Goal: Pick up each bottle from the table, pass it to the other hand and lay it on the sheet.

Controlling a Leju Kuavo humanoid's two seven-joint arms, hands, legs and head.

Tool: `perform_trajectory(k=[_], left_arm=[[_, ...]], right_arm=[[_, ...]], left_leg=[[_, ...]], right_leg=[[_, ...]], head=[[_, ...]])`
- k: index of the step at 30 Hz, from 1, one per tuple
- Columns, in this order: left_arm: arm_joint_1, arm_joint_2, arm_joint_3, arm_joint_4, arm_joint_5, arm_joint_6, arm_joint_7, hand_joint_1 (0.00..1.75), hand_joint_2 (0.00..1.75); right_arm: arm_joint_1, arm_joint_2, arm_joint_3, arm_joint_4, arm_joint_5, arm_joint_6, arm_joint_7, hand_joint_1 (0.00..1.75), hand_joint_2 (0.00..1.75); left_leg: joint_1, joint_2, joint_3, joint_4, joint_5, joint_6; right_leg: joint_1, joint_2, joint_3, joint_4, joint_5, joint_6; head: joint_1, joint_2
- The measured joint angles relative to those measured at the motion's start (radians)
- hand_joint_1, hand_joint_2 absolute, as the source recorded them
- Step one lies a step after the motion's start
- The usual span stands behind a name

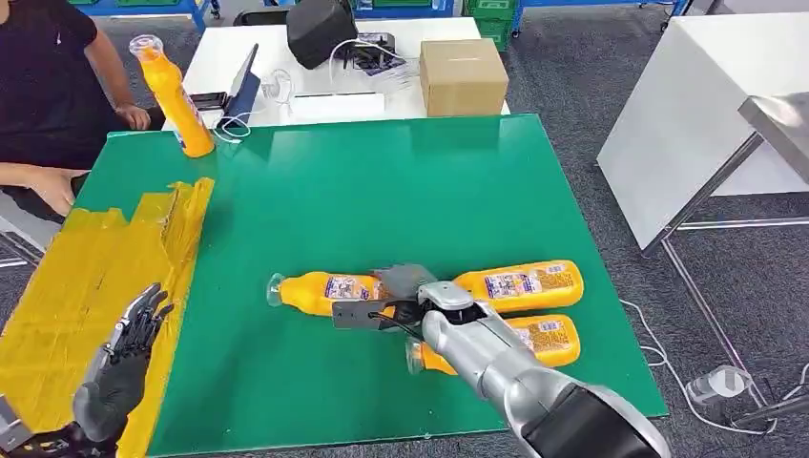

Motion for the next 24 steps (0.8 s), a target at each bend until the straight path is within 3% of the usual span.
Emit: perform_trajectory(k=[5,6,11,15,24], left_arm=[[0.006,-0.016,0.012,0.007,0.029,-0.006,0.000,0.00,0.00],[0.009,-0.025,0.018,0.009,0.039,-0.003,0.002,0.00,1.75],[0.027,-0.133,0.042,-0.007,0.278,0.014,0.144,0.00,1.75],[0.046,-0.222,0.003,-0.038,0.384,0.084,0.201,0.00,1.75],[0.080,-0.292,-0.103,-0.091,0.414,0.132,0.222,0.00,1.75]], right_arm=[[0.051,-0.005,-0.029,-0.017,-0.085,-0.216,-0.069,1.75,1.75],[0.074,-0.008,-0.039,-0.033,-0.097,-0.254,-0.094,1.75,1.75],[0.242,-0.017,-0.097,-0.284,-0.117,-0.417,-0.178,1.75,1.75],[0.349,-0.019,-0.103,-0.492,-0.114,-0.435,-0.190,1.75,1.75],[0.491,-0.019,-0.061,-0.768,-0.092,-0.453,-0.229,1.75,1.75]], left_leg=[[0.000,0.000,-0.001,0.000,0.000,0.000],[0.000,-0.001,-0.002,0.000,0.000,0.000],[-0.001,-0.001,-0.006,0.000,0.000,0.000],[-0.001,-0.001,-0.011,0.001,0.000,0.000],[0.000,-0.001,-0.013,0.000,-0.001,0.000]], right_leg=[[0.000,0.000,0.000,0.000,0.000,0.000],[0.000,0.000,0.000,0.000,0.000,0.000],[0.000,0.000,-0.004,0.000,0.000,0.000],[0.000,0.000,-0.010,0.000,0.000,0.000],[0.000,0.000,-0.012,0.000,0.000,0.000]], head=[[0.000,0.000],[0.000,0.000],[0.000,0.000],[0.000,0.000],[0.000,0.000]])
